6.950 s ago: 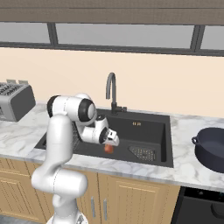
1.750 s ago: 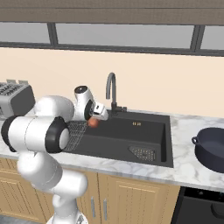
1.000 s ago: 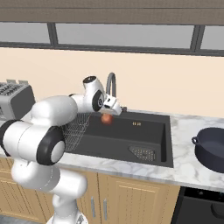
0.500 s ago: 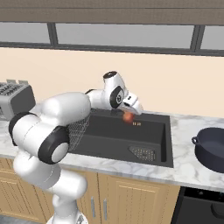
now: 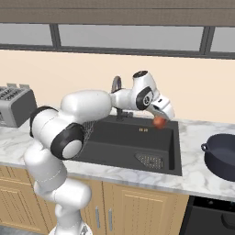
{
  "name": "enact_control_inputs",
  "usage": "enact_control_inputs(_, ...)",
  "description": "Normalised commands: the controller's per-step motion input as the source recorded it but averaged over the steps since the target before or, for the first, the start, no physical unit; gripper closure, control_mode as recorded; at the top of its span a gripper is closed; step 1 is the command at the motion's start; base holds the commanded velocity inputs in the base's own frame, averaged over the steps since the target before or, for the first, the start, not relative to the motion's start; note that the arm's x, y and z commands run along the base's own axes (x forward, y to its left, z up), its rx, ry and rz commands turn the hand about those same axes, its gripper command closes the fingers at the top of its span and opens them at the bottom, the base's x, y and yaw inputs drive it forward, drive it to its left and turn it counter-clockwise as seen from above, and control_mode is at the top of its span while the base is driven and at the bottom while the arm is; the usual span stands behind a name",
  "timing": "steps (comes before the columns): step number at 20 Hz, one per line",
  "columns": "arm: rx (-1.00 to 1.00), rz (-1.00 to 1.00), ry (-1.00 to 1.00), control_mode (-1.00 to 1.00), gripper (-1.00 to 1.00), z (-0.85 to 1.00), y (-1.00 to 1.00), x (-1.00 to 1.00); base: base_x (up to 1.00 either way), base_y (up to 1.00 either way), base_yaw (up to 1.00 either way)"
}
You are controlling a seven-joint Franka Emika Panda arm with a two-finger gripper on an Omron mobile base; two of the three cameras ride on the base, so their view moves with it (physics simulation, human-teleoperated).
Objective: Dump the onion from the pot into the sink. Then turn on the water and wash the onion. Then turn off the water and put the onion back in the pot.
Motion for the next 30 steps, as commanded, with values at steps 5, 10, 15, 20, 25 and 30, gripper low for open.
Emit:
enact_control_inputs(5, 0.00, -0.10, 0.00, -1.00, 1.00, 0.26, -1.00, 0.00, 0.00, 0.00, 0.00)
enact_control_inputs(10, 0.00, -0.03, 0.00, -1.00, 1.00, 0.23, -1.00, 0.00, 0.00, 0.00, 0.00)
enact_control_inputs(15, 0.00, -0.06, 0.00, -1.00, 1.00, 0.06, -1.00, -0.09, 0.00, 0.00, 0.00)
enact_control_inputs(20, 0.00, -0.12, 0.00, -1.00, 1.00, 0.00, -1.00, -0.48, 0.00, 0.00, 0.00)
enact_control_inputs(25, 0.03, -0.04, -0.03, -1.00, 1.00, -0.03, -0.39, -0.31, 0.00, 0.00, 0.00)
enact_control_inputs(30, 0.09, 0.00, -0.04, -1.00, 1.00, -0.24, -0.03, -0.01, 0.00, 0.00, 0.00)
